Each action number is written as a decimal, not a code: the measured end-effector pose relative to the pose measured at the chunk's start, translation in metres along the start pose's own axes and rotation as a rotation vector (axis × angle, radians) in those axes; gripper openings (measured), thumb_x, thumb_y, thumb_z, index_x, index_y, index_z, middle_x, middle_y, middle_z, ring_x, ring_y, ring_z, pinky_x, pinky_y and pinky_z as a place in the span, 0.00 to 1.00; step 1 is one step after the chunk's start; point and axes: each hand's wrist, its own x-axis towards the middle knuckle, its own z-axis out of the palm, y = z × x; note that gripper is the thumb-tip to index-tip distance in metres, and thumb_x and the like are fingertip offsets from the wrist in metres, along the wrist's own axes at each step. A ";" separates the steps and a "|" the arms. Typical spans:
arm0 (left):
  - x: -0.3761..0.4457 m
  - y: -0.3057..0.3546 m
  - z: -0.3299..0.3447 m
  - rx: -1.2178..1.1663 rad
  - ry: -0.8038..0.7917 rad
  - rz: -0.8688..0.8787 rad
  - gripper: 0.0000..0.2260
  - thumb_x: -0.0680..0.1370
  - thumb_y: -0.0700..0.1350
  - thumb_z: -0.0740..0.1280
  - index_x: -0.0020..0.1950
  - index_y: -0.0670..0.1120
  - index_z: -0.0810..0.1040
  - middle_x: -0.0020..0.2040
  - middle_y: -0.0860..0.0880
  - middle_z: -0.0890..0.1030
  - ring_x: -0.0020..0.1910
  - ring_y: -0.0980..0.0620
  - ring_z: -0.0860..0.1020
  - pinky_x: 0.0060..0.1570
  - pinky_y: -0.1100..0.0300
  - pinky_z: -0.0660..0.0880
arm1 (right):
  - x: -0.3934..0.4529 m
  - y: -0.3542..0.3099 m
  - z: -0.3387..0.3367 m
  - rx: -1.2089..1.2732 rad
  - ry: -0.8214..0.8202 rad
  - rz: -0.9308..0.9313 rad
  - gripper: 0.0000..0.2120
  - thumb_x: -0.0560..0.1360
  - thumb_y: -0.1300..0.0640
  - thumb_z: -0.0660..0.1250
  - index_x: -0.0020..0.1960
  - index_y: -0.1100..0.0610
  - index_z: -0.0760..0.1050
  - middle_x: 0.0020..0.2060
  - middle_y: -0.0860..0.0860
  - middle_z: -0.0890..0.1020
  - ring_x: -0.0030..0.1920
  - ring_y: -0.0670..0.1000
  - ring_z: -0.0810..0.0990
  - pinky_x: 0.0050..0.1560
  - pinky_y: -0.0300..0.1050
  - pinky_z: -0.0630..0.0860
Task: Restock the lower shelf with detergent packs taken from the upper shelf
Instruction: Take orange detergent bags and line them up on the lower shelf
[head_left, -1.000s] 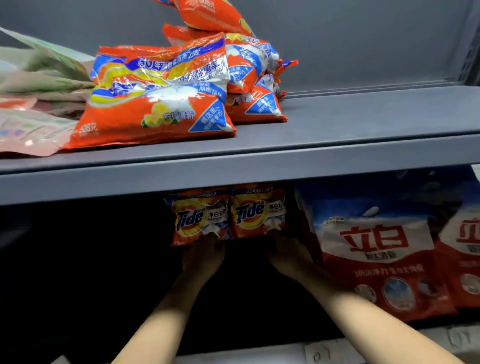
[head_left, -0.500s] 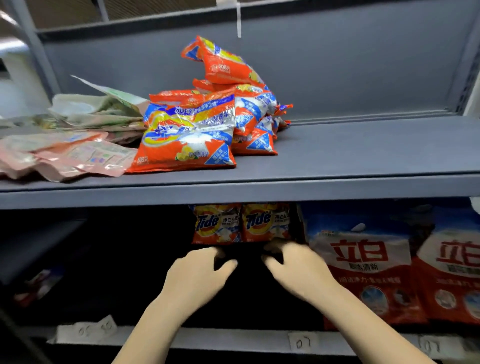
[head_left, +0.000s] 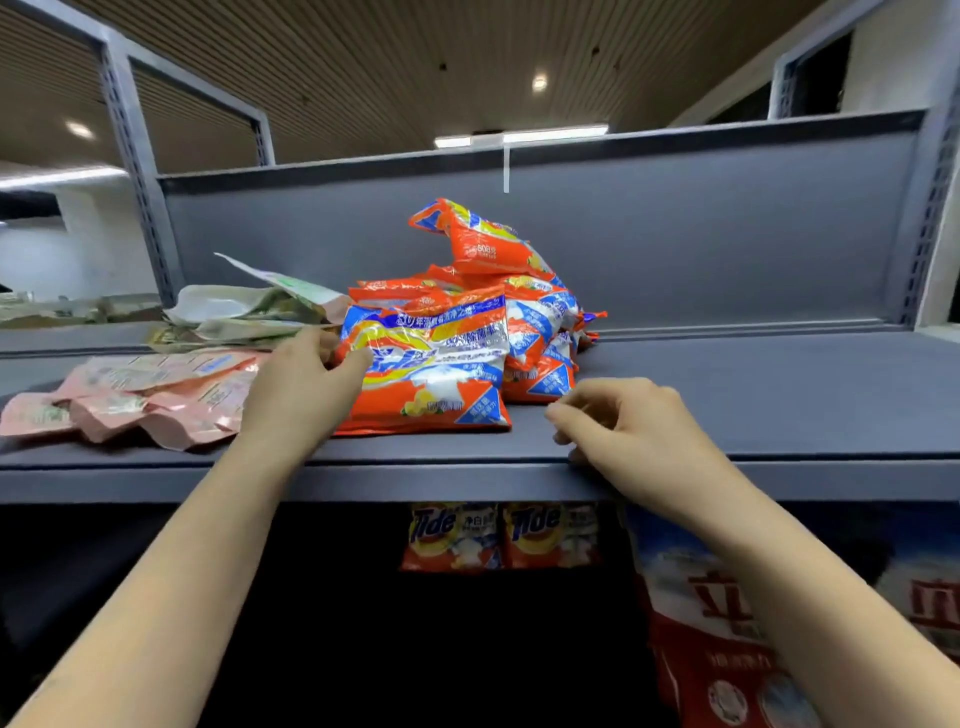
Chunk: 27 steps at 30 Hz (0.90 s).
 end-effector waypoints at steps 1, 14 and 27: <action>0.015 -0.007 0.004 0.026 -0.064 -0.039 0.15 0.76 0.53 0.66 0.57 0.45 0.78 0.53 0.47 0.80 0.54 0.45 0.76 0.50 0.54 0.70 | 0.010 -0.002 -0.001 -0.017 0.013 0.017 0.11 0.75 0.48 0.64 0.40 0.52 0.79 0.37 0.48 0.83 0.40 0.50 0.82 0.49 0.51 0.78; 0.070 -0.034 0.061 -0.021 -0.129 -0.310 0.18 0.76 0.52 0.61 0.58 0.41 0.76 0.58 0.39 0.78 0.54 0.38 0.75 0.48 0.54 0.67 | 0.135 -0.007 0.017 -0.194 0.182 0.113 0.14 0.76 0.51 0.64 0.59 0.55 0.77 0.52 0.51 0.81 0.52 0.52 0.78 0.49 0.45 0.73; 0.050 -0.031 0.040 -0.279 0.472 -0.212 0.09 0.82 0.46 0.55 0.49 0.43 0.70 0.55 0.36 0.78 0.51 0.35 0.74 0.45 0.53 0.59 | 0.226 -0.006 0.054 -0.276 0.235 0.152 0.36 0.73 0.50 0.68 0.76 0.50 0.55 0.71 0.53 0.67 0.68 0.57 0.69 0.63 0.57 0.70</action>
